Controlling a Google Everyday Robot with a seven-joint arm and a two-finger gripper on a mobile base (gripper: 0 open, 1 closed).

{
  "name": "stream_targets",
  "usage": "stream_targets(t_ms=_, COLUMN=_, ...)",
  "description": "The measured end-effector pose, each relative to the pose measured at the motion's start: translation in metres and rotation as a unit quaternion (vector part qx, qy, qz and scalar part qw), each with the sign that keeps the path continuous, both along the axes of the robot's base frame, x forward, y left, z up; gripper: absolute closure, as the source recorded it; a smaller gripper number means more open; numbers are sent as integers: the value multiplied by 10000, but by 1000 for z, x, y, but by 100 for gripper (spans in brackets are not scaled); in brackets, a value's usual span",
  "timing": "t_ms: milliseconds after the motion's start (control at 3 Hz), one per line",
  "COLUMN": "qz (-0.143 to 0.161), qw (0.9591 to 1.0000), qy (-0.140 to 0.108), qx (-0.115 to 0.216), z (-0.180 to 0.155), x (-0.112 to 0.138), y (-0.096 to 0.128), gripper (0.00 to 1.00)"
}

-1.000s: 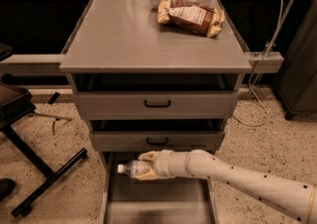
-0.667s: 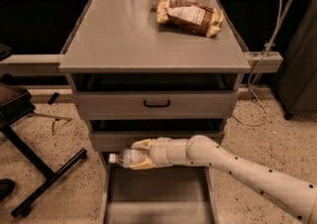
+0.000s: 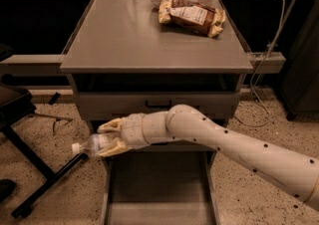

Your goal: Pick blue plastic bottle from bottom drawer and place on counter

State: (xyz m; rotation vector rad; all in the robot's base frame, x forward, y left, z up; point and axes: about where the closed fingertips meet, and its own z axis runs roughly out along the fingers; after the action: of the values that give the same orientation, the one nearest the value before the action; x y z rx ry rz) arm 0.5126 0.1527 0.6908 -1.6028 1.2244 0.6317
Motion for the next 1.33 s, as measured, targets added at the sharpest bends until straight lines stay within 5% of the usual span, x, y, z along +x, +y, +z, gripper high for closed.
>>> stream_targets(t_ms=333, qz=26, qw=9965, qy=-609, qx=-578, z=30, x=-13, y=29, gripper=100)
stream_targets(t_ms=667, qz=-140, qw=9928, qy=-992, qx=-652, z=65, x=-9, y=34, gripper=100)
stream_targets(t_ms=1333, qz=-67, qw=9895, qy=-1255, qx=-719, z=122, x=29, y=11, gripper=100)
